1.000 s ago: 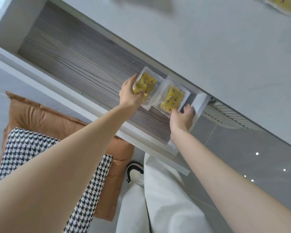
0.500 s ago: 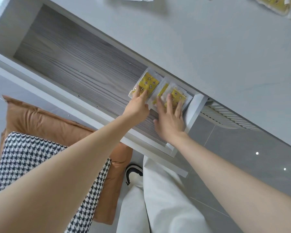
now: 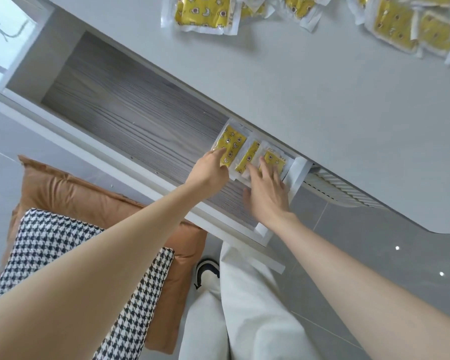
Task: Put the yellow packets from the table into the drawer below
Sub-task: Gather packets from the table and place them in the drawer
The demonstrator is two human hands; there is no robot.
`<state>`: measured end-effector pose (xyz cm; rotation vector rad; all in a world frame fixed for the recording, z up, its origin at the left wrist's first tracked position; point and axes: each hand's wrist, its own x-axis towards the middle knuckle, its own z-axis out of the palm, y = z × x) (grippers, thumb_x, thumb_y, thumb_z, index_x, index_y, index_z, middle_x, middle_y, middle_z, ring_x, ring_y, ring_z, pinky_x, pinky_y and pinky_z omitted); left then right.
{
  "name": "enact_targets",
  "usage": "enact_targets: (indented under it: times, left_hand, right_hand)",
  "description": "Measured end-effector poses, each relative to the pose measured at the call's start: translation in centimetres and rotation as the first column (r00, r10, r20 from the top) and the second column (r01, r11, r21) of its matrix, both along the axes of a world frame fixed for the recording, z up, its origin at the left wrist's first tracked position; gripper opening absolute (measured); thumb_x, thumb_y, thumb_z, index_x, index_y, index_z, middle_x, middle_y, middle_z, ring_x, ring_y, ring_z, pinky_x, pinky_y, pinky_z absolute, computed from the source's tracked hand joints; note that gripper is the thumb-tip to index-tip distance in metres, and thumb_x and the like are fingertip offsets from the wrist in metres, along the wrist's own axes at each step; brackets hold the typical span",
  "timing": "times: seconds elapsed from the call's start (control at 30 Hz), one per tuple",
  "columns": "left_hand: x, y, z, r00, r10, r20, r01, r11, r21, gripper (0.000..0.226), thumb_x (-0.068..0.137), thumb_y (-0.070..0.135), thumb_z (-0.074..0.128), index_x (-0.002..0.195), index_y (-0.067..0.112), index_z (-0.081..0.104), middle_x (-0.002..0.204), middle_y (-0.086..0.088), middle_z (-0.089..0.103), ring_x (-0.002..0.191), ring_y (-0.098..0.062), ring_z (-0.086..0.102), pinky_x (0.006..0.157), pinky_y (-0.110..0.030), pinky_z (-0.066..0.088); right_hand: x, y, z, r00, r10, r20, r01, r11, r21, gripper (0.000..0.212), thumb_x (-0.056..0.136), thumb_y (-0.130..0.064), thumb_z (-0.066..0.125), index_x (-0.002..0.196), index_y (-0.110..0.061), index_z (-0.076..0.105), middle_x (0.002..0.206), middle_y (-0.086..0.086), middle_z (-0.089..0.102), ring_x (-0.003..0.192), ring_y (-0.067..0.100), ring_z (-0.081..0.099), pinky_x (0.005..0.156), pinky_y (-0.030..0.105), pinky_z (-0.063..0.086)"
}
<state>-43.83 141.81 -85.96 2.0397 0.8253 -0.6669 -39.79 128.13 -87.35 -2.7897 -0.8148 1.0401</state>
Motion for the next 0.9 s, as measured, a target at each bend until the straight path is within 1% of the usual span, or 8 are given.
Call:
enact_targets:
  times: [0.1,0.17,0.3,0.4,0.5,0.6,0.77,0.9]
  left_hand:
    - [-0.7,0.4,3.1,0.998,0.053,0.017,-0.052,0.998,-0.024,0.052,0.095,0.005,0.035,0.146,0.018,0.035,0.149,-0.005,0.040,0.135,-0.024,0.040,0.110,-0.036,0.036]
    - [-1.2,0.5,5.2,0.994,0.104,0.043,-0.102,0.994,-0.048,0.051,0.094,0.003,0.034,0.143,0.017,0.040,0.143,-0.004,0.048,0.130,-0.022,0.047,0.107,-0.034,0.040]
    - [-2.4,0.5,11.4,0.981,0.164,0.107,-0.158,0.986,-0.058,0.050,0.094,0.003,0.033,0.140,0.018,0.044,0.136,-0.002,0.055,0.125,-0.020,0.051,0.102,-0.031,0.043]
    - [-3.3,0.7,16.4,0.966,0.205,0.157,-0.198,0.978,-0.062,0.051,0.093,0.004,0.032,0.139,0.021,0.045,0.135,-0.001,0.056,0.124,-0.019,0.052,0.100,-0.031,0.046]
    - [-3.8,0.8,22.2,0.949,0.235,0.211,-0.230,0.972,-0.049,0.050,0.093,0.005,0.033,0.137,0.023,0.047,0.132,0.002,0.058,0.122,-0.017,0.053,0.089,-0.024,0.045]
    - [-4.1,0.6,28.4,0.923,0.259,0.286,-0.246,0.966,-0.080,0.048,0.094,0.007,0.036,0.138,0.022,0.047,0.131,0.003,0.058,0.120,-0.015,0.053,0.087,-0.020,0.041]
    - [-3.6,-1.0,36.8,0.862,0.326,0.387,-0.289,0.945,-0.154,0.042,0.097,0.013,0.040,0.137,0.023,0.048,0.130,0.003,0.059,0.112,-0.014,0.056,0.081,-0.021,0.043]
    - [-3.0,-3.7,42.4,0.825,0.334,0.456,-0.275,0.942,-0.191,0.041,0.098,0.012,0.041,0.136,0.022,0.049,0.129,0.004,0.059,0.092,-0.009,0.056,0.060,-0.008,0.044]
  right_hand:
    - [0.1,-0.1,2.9,0.998,-0.021,-0.059,0.025,0.997,0.073,0.047,0.097,-0.019,0.047,0.143,-0.019,0.036,0.148,0.004,0.039,0.136,0.026,0.033,0.106,0.042,0.036]
    - [0.1,-0.1,5.0,0.994,-0.045,-0.096,0.055,0.993,0.103,0.043,0.098,-0.019,0.046,0.140,-0.020,0.041,0.141,0.002,0.047,0.128,0.025,0.042,0.102,0.040,0.040]
    - [0.4,0.3,11.0,0.999,-0.014,-0.038,0.021,0.980,0.199,0.039,0.098,-0.019,0.046,0.136,-0.023,0.045,0.139,-0.003,0.049,0.122,0.022,0.048,0.093,0.034,0.042]
    - [0.9,0.4,16.3,0.999,-0.037,0.002,0.035,0.964,0.262,0.039,0.096,-0.017,0.045,0.135,-0.024,0.048,0.135,-0.003,0.053,0.122,0.021,0.048,0.094,0.033,0.041]
    - [1.5,0.0,22.0,0.997,-0.066,0.027,0.055,0.953,0.297,0.040,0.095,-0.017,0.043,0.134,-0.025,0.047,0.134,-0.003,0.054,0.123,0.020,0.047,0.091,0.033,0.044]
    - [2.3,-0.9,28.3,0.995,-0.074,0.071,0.046,0.941,0.335,0.040,0.097,-0.019,0.043,0.136,-0.025,0.046,0.136,-0.004,0.053,0.125,0.019,0.047,0.092,0.032,0.043]
    - [3.3,-3.8,36.9,0.982,-0.112,0.149,0.046,0.921,0.386,0.039,0.098,-0.019,0.042,0.136,-0.023,0.048,0.138,-0.004,0.053,0.126,0.019,0.047,0.095,0.032,0.043]
    - [3.6,-7.7,42.6,0.972,-0.123,0.202,0.038,0.923,0.383,0.039,0.099,-0.022,0.042,0.137,-0.026,0.047,0.140,-0.006,0.051,0.128,0.018,0.045,0.093,0.032,0.041]
